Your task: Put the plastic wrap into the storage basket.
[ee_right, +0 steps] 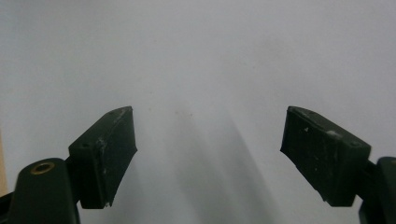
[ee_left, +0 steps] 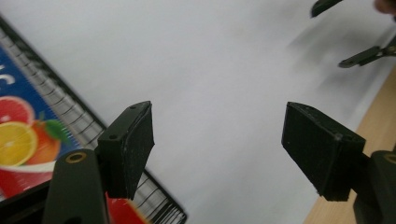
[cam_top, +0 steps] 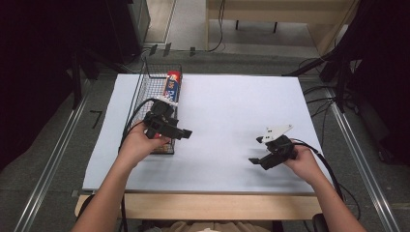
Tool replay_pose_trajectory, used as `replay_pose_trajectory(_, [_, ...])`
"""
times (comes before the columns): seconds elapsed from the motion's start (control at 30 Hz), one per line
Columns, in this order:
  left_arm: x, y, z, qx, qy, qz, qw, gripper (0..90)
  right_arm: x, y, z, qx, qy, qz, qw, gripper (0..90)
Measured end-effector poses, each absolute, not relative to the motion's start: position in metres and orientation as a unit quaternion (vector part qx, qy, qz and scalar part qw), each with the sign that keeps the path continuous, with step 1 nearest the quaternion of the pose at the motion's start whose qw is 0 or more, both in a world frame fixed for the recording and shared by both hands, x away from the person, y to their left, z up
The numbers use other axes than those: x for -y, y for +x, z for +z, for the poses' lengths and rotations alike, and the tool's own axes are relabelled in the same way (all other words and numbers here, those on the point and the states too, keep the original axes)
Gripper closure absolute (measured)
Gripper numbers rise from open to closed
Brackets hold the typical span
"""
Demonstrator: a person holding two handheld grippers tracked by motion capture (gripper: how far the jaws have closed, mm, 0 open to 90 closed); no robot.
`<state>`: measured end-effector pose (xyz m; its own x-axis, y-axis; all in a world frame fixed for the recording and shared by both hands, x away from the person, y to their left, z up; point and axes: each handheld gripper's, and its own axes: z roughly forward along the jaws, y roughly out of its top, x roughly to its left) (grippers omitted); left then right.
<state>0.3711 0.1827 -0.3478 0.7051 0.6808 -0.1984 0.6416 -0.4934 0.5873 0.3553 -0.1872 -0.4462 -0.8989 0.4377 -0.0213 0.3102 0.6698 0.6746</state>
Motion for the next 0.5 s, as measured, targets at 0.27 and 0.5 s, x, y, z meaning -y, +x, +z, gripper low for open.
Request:
replay_pose_trajectory(0.27, [-0.162, 0.352, -0.361, -0.337, 0.878, 0.028, 0.340, 31.9, 0.187, 0.355, -0.446, -0.911, 0.200, 0.349, 0.088, 18.5])
replay_pose_trajectory(0.5, [-0.149, 0.340, -0.377, -0.308, 0.891, 0.031, 0.332, 29.1, 0.185, 0.354, -0.447, -0.913, 0.198, 0.348, 0.083, 18.5])
